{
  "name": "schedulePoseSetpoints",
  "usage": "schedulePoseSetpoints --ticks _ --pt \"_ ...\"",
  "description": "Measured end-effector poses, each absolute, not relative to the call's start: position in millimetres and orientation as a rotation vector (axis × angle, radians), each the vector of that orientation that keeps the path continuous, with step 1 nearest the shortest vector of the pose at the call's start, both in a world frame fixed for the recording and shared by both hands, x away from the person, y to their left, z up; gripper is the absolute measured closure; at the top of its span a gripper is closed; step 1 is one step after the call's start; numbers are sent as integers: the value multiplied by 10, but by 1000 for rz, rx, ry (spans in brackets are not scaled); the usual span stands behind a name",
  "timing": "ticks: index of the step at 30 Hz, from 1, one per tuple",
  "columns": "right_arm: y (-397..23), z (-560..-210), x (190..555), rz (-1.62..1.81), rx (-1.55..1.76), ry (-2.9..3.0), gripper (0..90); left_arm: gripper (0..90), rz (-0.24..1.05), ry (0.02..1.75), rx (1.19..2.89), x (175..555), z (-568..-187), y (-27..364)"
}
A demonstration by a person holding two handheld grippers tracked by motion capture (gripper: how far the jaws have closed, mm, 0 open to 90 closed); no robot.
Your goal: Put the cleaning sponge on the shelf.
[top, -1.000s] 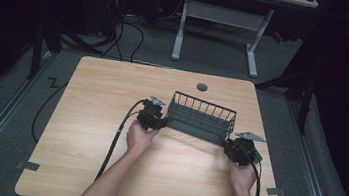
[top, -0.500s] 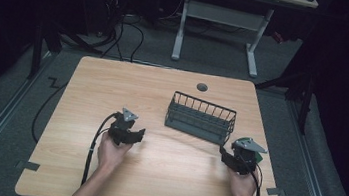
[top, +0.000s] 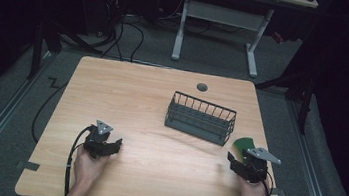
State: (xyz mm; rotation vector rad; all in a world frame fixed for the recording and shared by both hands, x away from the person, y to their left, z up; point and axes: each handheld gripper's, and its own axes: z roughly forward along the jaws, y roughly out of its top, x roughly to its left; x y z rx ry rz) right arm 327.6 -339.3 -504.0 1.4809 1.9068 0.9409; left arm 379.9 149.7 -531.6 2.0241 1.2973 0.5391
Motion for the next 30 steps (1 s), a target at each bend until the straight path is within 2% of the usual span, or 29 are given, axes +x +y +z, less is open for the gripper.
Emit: schedulePoseSetpoints --ticks 11,16,24,30 --pt "-3690 -4968 3297 911 1487 1882 325 340 570 1300 1981 3733 -5360 1565" --pt "-3834 -4975 3382 883 1512 1883 267 340 572 1300 1979 3732 -5361 1563" --pt "-3870 -5067 3512 866 1535 1922 213 340 572 1301 1979 3732 -5361 1563" --pt "-3866 -5101 3563 837 1541 1924 207 340 573 1301 1979 3732 -5361 1562"
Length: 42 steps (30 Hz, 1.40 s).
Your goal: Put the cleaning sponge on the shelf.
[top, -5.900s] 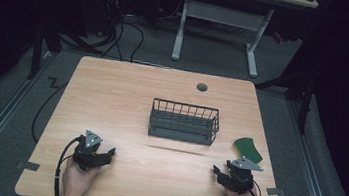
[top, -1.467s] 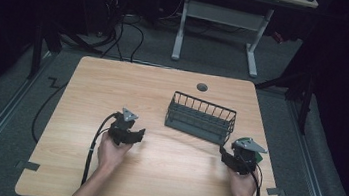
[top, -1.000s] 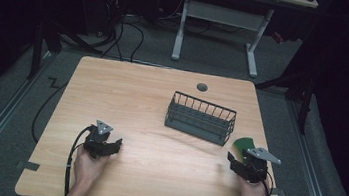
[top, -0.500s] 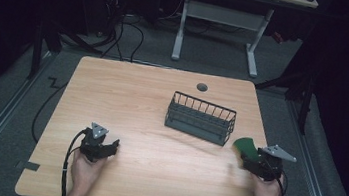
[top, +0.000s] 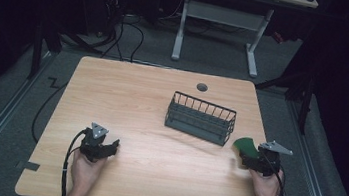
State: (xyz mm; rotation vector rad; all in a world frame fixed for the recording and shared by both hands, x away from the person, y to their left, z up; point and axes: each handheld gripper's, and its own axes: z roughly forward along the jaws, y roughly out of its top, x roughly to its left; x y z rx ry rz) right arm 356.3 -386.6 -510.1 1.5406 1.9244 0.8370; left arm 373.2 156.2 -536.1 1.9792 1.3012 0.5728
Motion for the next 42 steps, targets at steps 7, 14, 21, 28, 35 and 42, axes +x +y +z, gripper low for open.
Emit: schedulePoseSetpoints --ticks 7,14,21,28,35,42 --pt "-3863 -5154 3605 802 1555 1944 233 340 573 1301 1979 3731 -5361 1562" --pt "-3857 -5143 3593 784 1551 1945 289 340 573 1301 1979 3731 -5361 1562" --pt "-3862 -5119 3577 814 1558 1942 297 340 573 1301 1979 3732 -5361 1562" --pt "-3861 -4977 3570 853 1519 1955 300 340 573 1301 1979 3732 -5361 1561" --pt "-3861 -4844 3562 885 1495 1967 302 340 573 1301 1979 3732 -5361 1561" --pt "-3885 -4677 3548 914 1464 1966 303 340 572 1297 1980 3732 -5361 1559"
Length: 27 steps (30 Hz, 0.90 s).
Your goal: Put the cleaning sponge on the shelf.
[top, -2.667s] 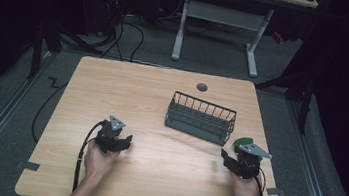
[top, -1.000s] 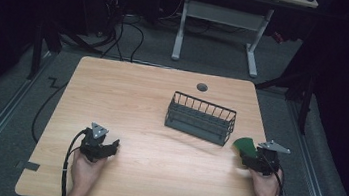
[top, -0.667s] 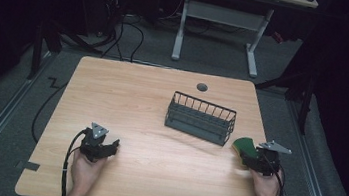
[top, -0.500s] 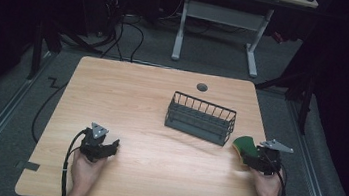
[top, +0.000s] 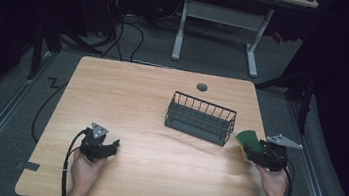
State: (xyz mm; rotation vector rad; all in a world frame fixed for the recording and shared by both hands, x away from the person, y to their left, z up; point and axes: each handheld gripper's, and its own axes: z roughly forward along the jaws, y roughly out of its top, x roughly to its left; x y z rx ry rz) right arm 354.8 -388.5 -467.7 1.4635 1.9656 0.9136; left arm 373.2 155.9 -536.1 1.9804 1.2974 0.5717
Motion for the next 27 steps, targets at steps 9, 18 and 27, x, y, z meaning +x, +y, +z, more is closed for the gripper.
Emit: schedulePoseSetpoints --ticks 9,18,27 --pt "-3897 -4319 3600 945 1363 1978 304 340 571 1297 1981 3731 -5361 1558" --pt "-3686 -3920 3869 985 1172 2075 305 340 571 1296 1981 3731 -5361 1558" --pt "-3342 -3892 4235 992 1047 2230 304 340 571 1296 1982 3731 -5361 1558"
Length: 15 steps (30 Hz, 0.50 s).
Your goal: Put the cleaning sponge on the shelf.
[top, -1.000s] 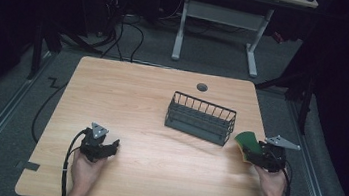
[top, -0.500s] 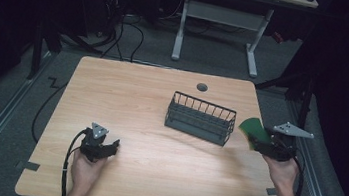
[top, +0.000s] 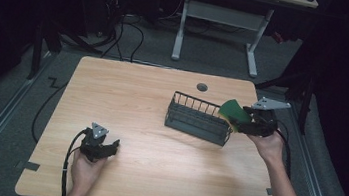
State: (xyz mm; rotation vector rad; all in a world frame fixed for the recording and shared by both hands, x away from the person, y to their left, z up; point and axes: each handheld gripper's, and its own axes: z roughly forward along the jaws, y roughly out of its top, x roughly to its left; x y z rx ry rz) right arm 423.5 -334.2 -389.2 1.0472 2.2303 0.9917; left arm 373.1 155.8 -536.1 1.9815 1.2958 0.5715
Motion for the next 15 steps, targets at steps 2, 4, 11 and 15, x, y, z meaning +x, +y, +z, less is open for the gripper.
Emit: schedulePoseSetpoints --ticks 2,4,11,15 --pt "-3292 -3891 4296 1014 1041 2256 303 340 572 1296 1981 3731 -5361 1557" --pt "-3255 -3895 4358 1025 1027 2276 303 340 572 1296 1981 3731 -5361 1557" --pt "-3163 -3951 4514 1021 989 2348 302 340 572 1296 1982 3732 -5361 1557" --pt "-3105 -3995 4574 1006 960 2387 302 341 572 1296 1981 3733 -5361 1556"
